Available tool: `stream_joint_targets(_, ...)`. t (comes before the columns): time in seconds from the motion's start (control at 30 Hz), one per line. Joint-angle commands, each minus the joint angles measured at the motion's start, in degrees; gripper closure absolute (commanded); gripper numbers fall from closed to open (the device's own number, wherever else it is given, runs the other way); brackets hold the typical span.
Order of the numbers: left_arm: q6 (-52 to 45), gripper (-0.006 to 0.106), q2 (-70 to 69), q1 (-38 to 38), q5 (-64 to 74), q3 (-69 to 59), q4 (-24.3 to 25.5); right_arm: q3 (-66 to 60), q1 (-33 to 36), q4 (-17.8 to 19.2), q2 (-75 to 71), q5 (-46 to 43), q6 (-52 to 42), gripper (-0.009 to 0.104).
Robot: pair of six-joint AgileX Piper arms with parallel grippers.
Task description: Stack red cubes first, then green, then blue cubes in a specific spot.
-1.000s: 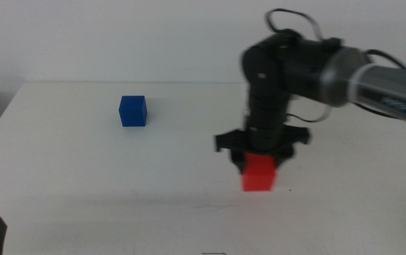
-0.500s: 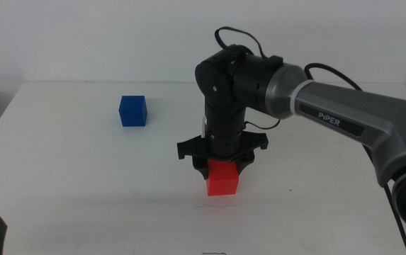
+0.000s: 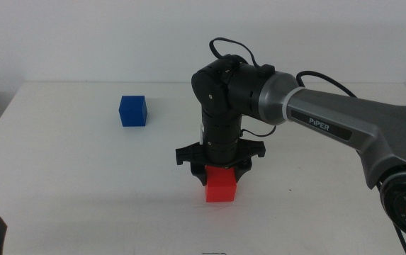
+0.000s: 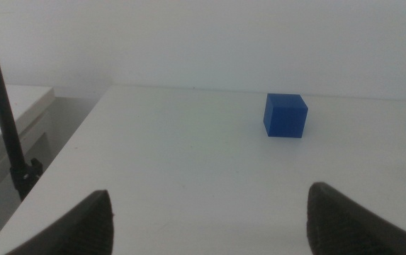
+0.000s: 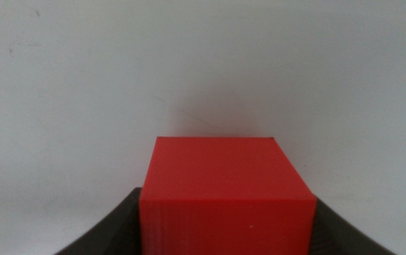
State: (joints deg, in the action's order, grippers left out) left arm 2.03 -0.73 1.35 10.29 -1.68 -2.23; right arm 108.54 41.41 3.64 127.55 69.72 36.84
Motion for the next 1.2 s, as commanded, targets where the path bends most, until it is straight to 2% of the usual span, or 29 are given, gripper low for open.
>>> stream_joint_targets(0.0, 0.6, 0.007, -1.2, -0.1, -4.5, 0.2, -0.9, 1.9, 0.2, 0.5, -3.8, -0.2, 0.6, 0.096)
stream_joint_targets(0.4, 0.6, 0.007, -1.2, -0.1, -4.5, 0.2, -0.9, 1.9, 0.2, -0.8, -2.2, -0.2, 2.4, 0.094)
stream_joint_targets(0.5, 0.6, 0.007, -1.2, -0.1, -4.5, 0.2, -0.9, 1.9, 0.5, -0.8, -1.9, -0.5, 2.4, 0.081)
stream_joint_targets(0.53, 0.6, 0.007, -1.2, -0.1, -4.5, 0.2, -0.9, 1.9, 0.6, -0.8, -1.9, -1.8, 2.5, 0.067)
stream_joint_targets(0.73, 0.6, 0.007, -1.2, -0.1, -4.5, 0.2, -0.9, 1.9, 0.6, -0.5, -1.9, -3.8, 2.5, 0.031)
stream_joint_targets(0.93, 0.6, 0.007, -1.2, -0.1, -4.5, 0.2, -0.9, 1.9, 0.6, 0.1, -3.7, -2.9, 2.2, 0.004)
stream_joint_targets(1.03, 0.6, 0.007, -1.2, -0.1, -4.5, 0.2, -0.9, 1.9, 0.6, 2.2, -6.9, -1.4, 1.8, 0.004)
stream_joint_targets(1.17, 0.6, 0.007, -1.2, -0.1, -4.5, 0.2, -0.9, 1.9, 0.6, 7.9, -12.3, 1.8, 1.6, 0.004)
